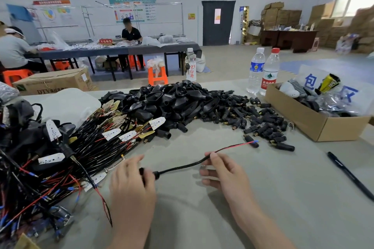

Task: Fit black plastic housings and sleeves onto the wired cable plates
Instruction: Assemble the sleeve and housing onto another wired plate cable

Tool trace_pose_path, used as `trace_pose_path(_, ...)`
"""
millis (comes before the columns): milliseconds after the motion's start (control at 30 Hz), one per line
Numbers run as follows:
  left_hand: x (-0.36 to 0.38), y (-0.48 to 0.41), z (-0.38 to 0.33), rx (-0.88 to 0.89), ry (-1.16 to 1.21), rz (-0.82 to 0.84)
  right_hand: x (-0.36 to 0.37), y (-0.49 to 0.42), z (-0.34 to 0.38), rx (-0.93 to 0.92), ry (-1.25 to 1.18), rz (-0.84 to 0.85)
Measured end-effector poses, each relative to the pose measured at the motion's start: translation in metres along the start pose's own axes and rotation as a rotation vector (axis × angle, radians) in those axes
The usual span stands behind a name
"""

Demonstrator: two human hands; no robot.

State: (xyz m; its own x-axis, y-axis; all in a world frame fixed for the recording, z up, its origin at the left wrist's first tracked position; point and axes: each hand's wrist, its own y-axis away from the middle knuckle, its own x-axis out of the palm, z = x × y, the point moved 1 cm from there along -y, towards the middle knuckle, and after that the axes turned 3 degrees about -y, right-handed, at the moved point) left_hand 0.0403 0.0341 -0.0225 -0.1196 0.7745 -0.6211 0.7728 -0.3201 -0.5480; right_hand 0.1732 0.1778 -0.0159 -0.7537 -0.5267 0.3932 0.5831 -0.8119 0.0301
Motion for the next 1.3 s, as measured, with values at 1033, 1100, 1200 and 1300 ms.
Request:
trace_pose_path(1033, 0.02, 0.01, -0.022, 0.024, 0.309, 0.403, -0.085, -0.082, 0.037, -0.11, 1.514, -0.324)
trace_pose_path(1100, 0.019, 0.009, -0.023, 0.061, 0.321, 0.401, -0.088, -0.089, 0.039, -0.133, 1.622, -0.277)
trace_pose_path(1200, 0.02, 0.01, -0.022, 0.097, 0.333, 0.434, -0.085, -0.095, 0.046, -0.132, 1.553, -0.227)
trace_pose_path(1300, 0.018, 0.011, -0.021, 0.093, 0.338, 0.401, -0.075, -0.08, 0.05, -0.046, 1.051, -0.219)
